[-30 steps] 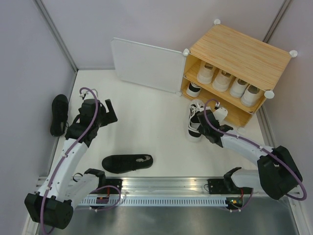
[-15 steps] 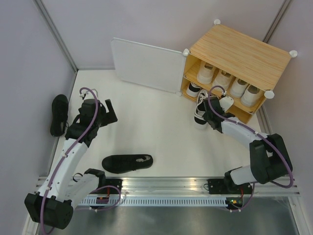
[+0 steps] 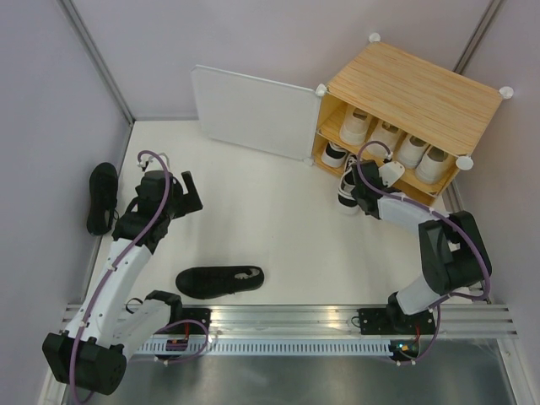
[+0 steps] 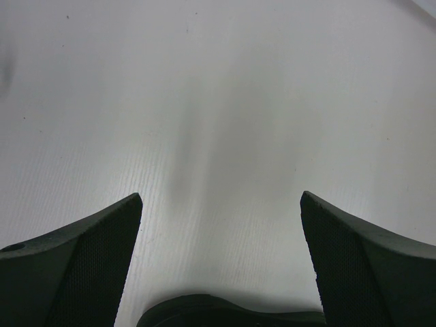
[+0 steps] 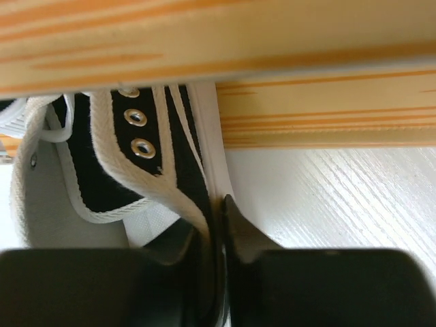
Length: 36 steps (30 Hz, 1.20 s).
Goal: Place and organize the shoes in the shoe cabinet
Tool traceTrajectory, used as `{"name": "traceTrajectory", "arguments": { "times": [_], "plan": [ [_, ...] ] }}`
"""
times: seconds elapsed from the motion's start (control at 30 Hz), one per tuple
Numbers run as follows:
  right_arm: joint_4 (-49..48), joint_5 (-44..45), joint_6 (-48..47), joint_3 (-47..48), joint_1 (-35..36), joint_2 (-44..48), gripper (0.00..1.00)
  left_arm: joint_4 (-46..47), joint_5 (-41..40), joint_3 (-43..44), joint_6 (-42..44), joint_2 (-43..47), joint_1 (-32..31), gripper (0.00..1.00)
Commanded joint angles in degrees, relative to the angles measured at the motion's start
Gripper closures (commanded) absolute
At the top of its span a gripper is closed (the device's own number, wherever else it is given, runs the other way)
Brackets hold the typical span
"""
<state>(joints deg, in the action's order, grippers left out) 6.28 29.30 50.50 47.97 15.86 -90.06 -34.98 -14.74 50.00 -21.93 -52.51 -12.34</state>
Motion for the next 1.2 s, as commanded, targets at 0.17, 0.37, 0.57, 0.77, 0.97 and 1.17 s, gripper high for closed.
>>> {"name": "traceTrajectory", "arguments": {
  "times": [0.17, 0.37, 0.57, 0.77, 0.97, 1.17],
  "plan": [
    [-4.7, 1.6, -0.3, -0.8, -0.7, 6.5, 0.53, 1.9, -0.7, 0.2, 1.8, 0.0, 0.1, 0.00],
    [-5.1, -2.8, -2.9, -6.2, -0.6, 15.6, 0.47, 1.8, -0.6, 0.1, 1.9, 0.0, 0.1, 0.00],
    [-9.0, -10.2, -11.4, -12.2, -0.5, 24.2, 0.24, 1.8, -0.6, -0.1, 1.9, -0.1, 0.2, 0.00],
    [-10.3, -18.0, -18.9, -16.8, 0.0, 26.9, 0.06, 1.8, -0.7, 0.0, 1.9, -0.1, 0.1, 0.00],
    [-12.8, -18.4, -20.1, -17.0, 0.3, 22.0, 0.06, 1.8, -0.6, -0.1, 1.9, -0.4, 0.1, 0.00],
    [-16.2, -18.5, -19.2, -14.6, 0.5, 14.3, 0.09, 1.8, -0.4, -0.3, 1.9, -0.7, 0.1, 0.00]
  ]
}}
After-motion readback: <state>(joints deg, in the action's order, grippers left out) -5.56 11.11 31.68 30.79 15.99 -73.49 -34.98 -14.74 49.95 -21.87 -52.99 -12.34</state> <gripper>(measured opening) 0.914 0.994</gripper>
